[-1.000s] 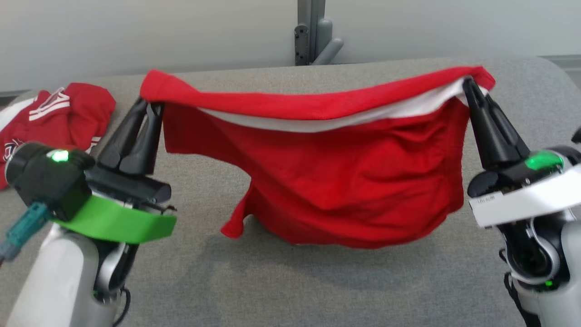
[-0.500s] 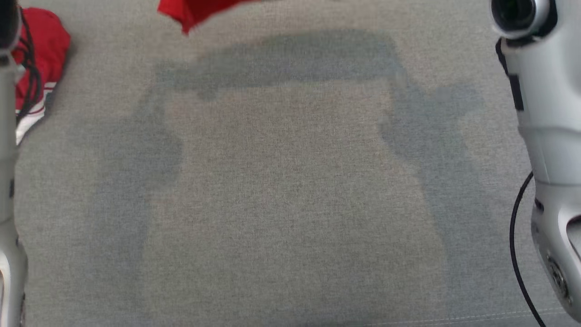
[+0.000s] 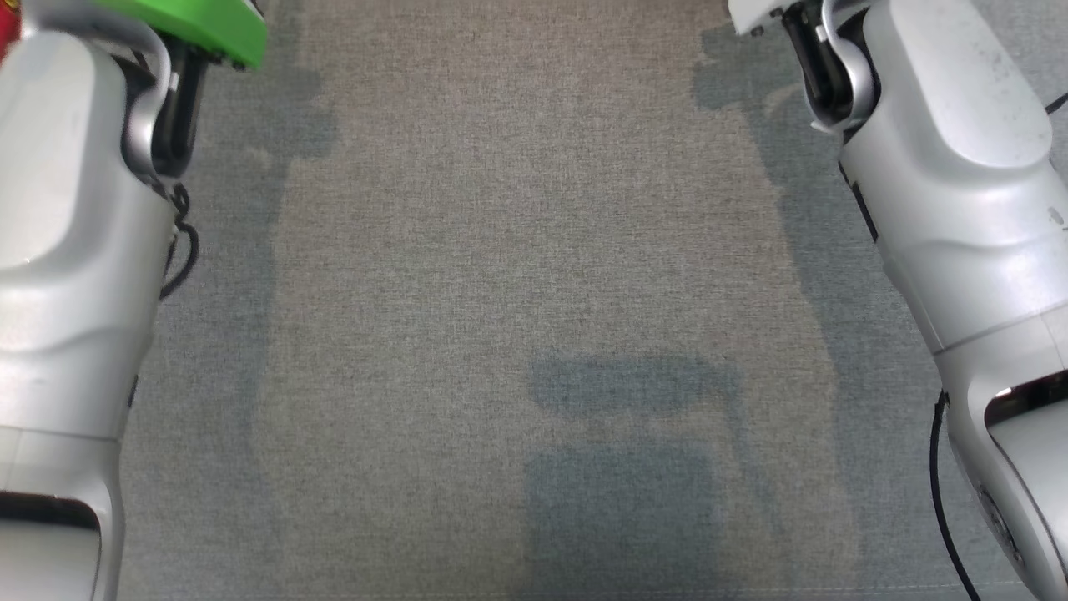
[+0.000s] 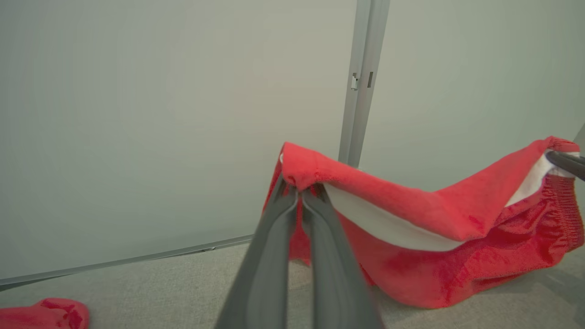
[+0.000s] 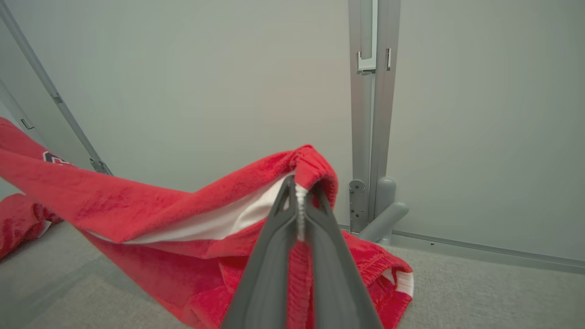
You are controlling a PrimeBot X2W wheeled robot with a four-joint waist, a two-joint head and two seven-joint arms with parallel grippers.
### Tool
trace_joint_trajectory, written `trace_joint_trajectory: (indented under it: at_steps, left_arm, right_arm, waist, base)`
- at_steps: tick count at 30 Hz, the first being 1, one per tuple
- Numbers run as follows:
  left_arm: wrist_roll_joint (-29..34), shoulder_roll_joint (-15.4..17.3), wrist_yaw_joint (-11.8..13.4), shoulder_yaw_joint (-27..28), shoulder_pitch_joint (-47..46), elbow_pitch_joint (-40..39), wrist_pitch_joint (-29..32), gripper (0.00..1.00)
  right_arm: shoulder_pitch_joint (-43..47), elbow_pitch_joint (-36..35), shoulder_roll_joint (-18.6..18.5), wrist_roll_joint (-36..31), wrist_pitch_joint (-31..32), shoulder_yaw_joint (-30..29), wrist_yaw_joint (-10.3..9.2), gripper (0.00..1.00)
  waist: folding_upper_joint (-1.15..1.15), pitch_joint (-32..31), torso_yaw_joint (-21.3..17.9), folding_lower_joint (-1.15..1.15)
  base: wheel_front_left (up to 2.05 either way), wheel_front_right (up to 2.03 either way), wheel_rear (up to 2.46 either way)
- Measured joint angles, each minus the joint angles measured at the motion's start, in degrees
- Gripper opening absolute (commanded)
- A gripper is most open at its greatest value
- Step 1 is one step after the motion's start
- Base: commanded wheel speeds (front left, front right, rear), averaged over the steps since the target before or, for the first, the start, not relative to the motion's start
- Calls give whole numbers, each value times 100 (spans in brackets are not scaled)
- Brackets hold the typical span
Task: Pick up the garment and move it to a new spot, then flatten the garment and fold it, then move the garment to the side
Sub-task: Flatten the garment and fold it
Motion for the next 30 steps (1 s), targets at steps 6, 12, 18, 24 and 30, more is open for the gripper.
trace_joint_trajectory:
  at_steps: [6, 12, 18, 24, 30]
  left_arm:
    - [-601, 229, -1, -390, 967, -489, -138, 0]
    - [-835, 490, -1, 47, 2113, -1405, -166, 0]
    - [-619, 266, -1, 582, 3247, -2130, -175, 0]
    - [-625, -152, -1, 891, 4316, -2683, -175, 0]
    - [-442, -455, -1, 1255, 5379, -3100, -175, 0]
  right_arm:
    - [816, -810, -292, 579, -16, 271, 0, 0]
    - [1883, -2022, -701, 982, -20, 57, 0, 0]
    - [3052, -2994, -773, 901, -22, -159, 2, 0]
    - [4248, -3621, -571, 812, -22, -312, 1, 0]
    - [5392, -4018, -472, 679, -22, -579, 2, 0]
  waist:
    - [0, 210, 80, 1]
    - [0, 19, 69, 0]
    - [0, -231, 79, 0]
    - [0, -552, 98, 0]
    - [0, -987, 109, -1]
  base:
    - [0, 0, 0]
    - [0, 0, 0]
    - [0, 0, 0]
    - [0, 0, 0]
    - [0, 0, 0]
